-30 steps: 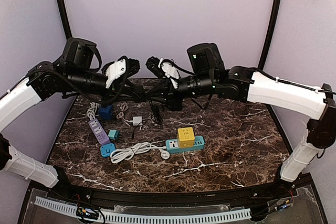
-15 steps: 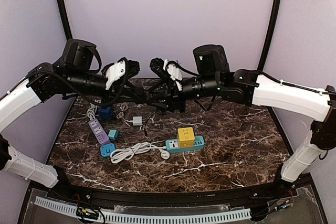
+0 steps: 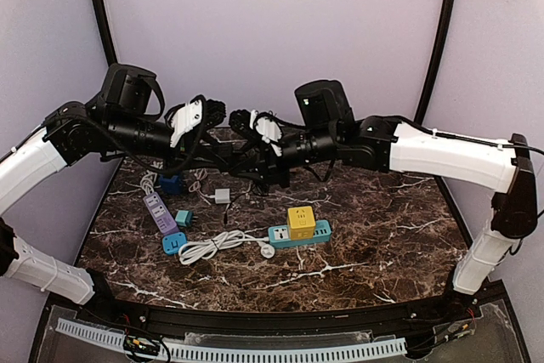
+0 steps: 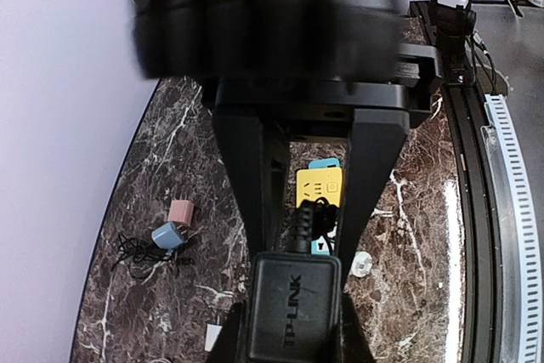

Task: Insert the plug
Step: Pick up the plug from the center of the board.

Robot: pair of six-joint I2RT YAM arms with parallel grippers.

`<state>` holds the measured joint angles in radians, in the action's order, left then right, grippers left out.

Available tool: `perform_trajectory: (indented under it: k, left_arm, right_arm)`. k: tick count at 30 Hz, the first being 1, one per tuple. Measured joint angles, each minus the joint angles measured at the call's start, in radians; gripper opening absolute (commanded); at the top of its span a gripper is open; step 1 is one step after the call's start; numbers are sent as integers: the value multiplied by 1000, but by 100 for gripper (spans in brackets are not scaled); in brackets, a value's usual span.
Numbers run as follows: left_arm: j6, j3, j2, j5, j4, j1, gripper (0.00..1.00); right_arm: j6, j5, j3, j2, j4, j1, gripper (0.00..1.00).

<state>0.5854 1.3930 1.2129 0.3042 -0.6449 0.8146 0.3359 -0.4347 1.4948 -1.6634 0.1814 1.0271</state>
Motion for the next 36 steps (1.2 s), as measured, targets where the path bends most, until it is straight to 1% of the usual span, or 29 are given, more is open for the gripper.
perform_trajectory:
  k: [3, 7, 8, 9, 10, 11, 12, 15, 17, 18, 19, 20, 21, 22, 23, 28, 32, 34, 35, 36]
  left_arm:
    - [-9, 0, 0, 4, -11, -1, 1]
    - [-12, 0, -3, 8, -12, -1, 1]
    - [-14, 0, -5, 8, -12, -1, 26]
    - [-19, 0, -6, 6, -13, -2, 47]
    - [-24, 0, -6, 2, -14, -2, 83]
    - [-37, -1, -7, -7, -8, -3, 91]
    - [-50, -1, -7, -15, 8, -2, 97]
    - [-114, -2, -14, -55, 64, 2, 99]
    - [-170, -1, -21, -78, 99, 2, 97]
    - [-198, 2, -23, -87, 114, 2, 92]
    - [-225, 8, -24, -98, 126, 2, 82]
    - [-252, 15, -24, -112, 144, 2, 77]
    - [-278, 19, -24, -124, 158, 2, 67]
    - [-291, 23, -24, -138, 170, 2, 64]
    - [-309, 25, -24, -159, 182, 2, 63]
    - [-349, 26, -11, -267, 228, 2, 65]
    - [-373, 26, 19, -314, 283, 2, 64]
    - [-380, 26, 34, -315, 305, 2, 58]
    - [-383, 26, 40, -315, 310, 2, 53]
    - [-386, 26, 43, -314, 313, 2, 51]
  right_arm:
    - [15, -10, 0, -4, -2, 0, 0]
    - [18, -16, -2, -4, -10, 0, 0]
    - [13, -14, -7, -4, -21, 0, 0]
    - [5, -11, -14, -3, -35, 0, 0]
    - [-2, -6, -26, -2, -59, 0, 0]
    - [-24, 8, -40, 0, -91, 0, 0]
    - [-43, 25, -54, 1, -122, 1, 0]
    - [-116, 111, -110, 8, -238, 2, 0]
    - [-164, 199, -136, 8, -304, 8, 0]
    - [-188, 248, -148, 8, -338, 10, 0]
    - [-206, 288, -154, 8, -364, 13, 0]
    - [-229, 335, -158, 8, -390, 18, 0]
    - [-249, 376, -159, 7, -412, 22, 0]
    - [-270, 411, -158, 7, -431, 27, 0]
    - [-295, 443, -157, 6, -454, 31, 0]
    - [-345, 591, -150, -1, -530, 68, 0]
    - [-347, 646, -140, -23, -563, 103, 0]
    - [-349, 655, -137, -32, -567, 110, 0]
    - [-350, 665, -134, -36, -569, 113, 0]
    - [-352, 668, -134, -38, -571, 113, 0]
